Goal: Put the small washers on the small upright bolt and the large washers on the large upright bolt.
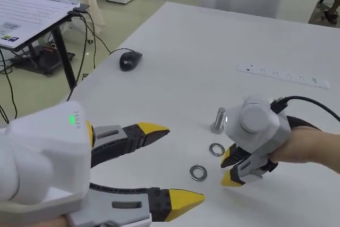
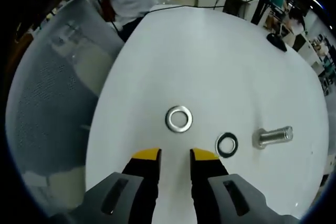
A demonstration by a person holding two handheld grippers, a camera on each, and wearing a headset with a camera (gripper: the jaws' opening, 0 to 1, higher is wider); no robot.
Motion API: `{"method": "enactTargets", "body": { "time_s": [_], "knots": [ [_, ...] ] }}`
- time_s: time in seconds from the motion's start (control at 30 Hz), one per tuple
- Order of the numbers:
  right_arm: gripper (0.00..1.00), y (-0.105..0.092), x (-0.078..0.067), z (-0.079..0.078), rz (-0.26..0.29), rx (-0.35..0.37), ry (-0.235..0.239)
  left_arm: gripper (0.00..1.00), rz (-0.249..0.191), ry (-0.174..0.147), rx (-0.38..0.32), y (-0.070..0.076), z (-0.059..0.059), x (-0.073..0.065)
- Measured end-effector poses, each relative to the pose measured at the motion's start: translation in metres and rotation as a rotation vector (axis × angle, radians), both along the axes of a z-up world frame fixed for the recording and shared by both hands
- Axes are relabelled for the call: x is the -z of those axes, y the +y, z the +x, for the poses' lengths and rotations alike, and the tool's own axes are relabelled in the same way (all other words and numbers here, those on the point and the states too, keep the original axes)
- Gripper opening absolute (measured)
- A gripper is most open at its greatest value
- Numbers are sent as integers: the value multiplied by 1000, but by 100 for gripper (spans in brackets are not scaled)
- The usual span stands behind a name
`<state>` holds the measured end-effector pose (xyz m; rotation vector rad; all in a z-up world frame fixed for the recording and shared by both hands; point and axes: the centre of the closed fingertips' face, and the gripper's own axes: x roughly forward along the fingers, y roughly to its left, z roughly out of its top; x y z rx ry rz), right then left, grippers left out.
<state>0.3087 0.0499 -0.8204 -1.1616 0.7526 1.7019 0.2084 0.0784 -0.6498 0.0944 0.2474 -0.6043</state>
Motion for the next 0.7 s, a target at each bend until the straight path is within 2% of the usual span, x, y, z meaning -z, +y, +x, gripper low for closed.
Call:
{"method": "enactTargets", "body": {
  "time_s": [0.27, 0.4, 0.5, 0.7],
  "knots": [
    [29, 15, 5, -3, 9, -16, 12, 60, -9, 12, -4, -1, -4, 4],
    [30, 23, 6, -5, 15, -21, -2, 60, -15, 9, -16, 0, -3, 4],
    [30, 29, 7, -9, 9, -18, 6, 60, -21, 6, -19, 0, -2, 4],
    [29, 28, 7, -9, -9, -24, -4, 60, -28, 2, -33, 2, -2, 4]
  ]
}}
